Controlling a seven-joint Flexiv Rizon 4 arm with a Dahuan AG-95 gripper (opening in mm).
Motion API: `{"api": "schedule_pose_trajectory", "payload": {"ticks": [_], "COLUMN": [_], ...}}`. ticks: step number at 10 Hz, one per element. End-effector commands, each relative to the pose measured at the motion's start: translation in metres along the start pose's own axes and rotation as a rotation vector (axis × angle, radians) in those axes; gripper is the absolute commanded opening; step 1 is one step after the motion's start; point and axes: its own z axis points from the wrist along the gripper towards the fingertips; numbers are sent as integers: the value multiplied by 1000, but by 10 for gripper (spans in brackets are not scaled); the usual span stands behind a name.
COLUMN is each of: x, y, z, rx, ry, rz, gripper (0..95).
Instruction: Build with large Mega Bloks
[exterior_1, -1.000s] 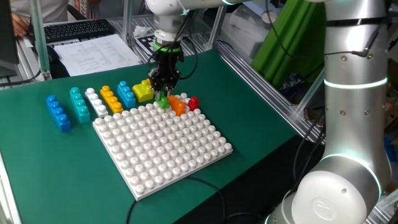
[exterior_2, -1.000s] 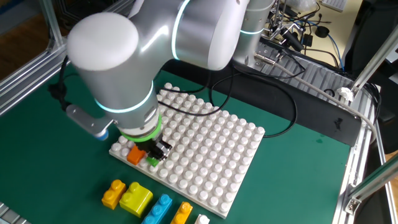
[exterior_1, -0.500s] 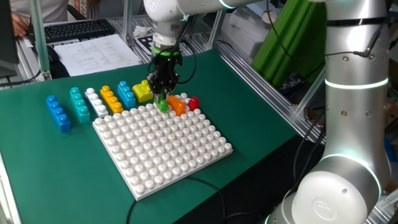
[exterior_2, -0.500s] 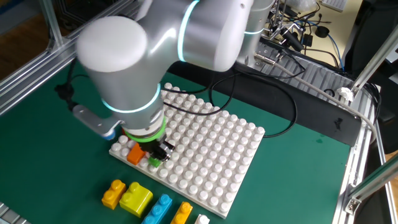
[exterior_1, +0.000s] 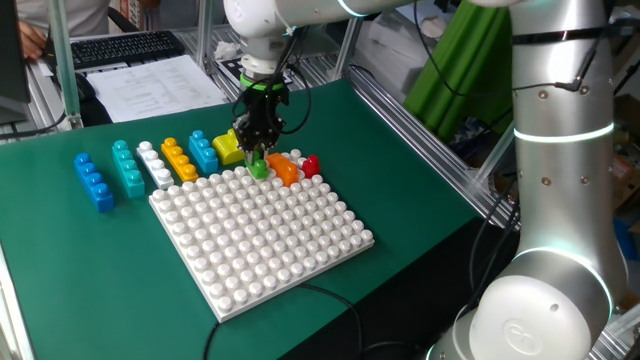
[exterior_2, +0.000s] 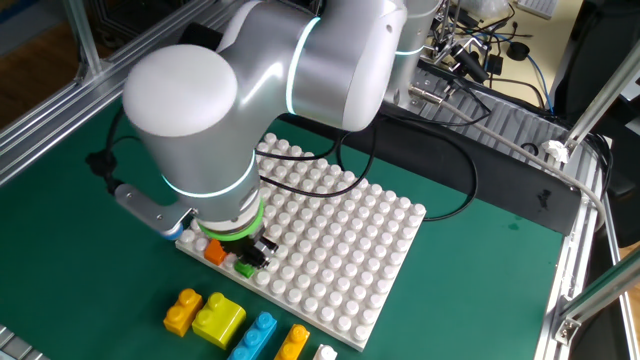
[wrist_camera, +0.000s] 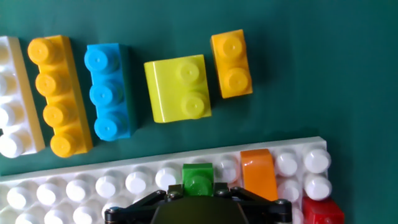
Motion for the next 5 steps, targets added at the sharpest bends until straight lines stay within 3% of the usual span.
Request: {"api": "schedule_pose_trajectory", "payload": {"ticks": [1,5], "x": [2,0], "y": [0,1], "z": [0,2], "rx": [0,4], "ry": [-5,-14], "rz": [-1,-13], "gripper": [0,0]}}
